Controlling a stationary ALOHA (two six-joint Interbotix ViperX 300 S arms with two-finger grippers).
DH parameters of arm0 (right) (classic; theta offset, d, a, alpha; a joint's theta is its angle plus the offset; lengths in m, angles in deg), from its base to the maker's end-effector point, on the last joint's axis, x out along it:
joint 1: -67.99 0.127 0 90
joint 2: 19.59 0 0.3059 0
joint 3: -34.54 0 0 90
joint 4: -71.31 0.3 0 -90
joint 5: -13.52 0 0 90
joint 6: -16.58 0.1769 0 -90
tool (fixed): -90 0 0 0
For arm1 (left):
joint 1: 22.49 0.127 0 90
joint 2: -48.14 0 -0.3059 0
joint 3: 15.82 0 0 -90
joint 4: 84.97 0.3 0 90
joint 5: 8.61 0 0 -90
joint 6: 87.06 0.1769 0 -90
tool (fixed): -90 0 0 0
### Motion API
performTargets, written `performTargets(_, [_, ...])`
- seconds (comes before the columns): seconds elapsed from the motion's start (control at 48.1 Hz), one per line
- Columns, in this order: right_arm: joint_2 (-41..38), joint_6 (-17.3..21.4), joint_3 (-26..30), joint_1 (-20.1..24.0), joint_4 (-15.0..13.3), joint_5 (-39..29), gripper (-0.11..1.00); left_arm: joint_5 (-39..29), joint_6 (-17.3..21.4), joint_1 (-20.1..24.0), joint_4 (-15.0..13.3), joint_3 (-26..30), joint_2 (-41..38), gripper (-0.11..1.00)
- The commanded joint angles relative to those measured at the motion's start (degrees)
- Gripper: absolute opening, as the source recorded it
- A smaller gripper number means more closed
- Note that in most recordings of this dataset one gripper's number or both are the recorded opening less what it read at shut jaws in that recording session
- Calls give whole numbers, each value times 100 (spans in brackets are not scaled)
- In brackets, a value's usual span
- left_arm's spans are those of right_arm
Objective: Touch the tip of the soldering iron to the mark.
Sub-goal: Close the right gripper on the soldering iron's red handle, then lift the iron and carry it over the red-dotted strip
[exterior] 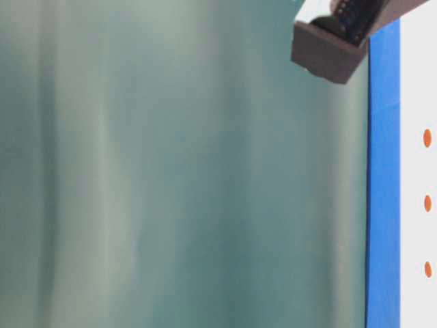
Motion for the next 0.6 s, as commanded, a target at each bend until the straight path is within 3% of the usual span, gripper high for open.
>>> performTargets(0.0, [237,-9,79,26,-18,18,6,62,-9,18,0,53,-18,2])
performTargets(0.145, [756,-44,-26,-9,-18,-211,6,53,-9,18,0,44,-18,2])
performTargets(0.249, [1266,-123,-123,-97,-18,-729,6,53,-9,9,0,44,-18,2])
performTargets(0.582, [2751,-773,-185,-343,9,-2109,6,62,-44,18,9,53,-26,2])
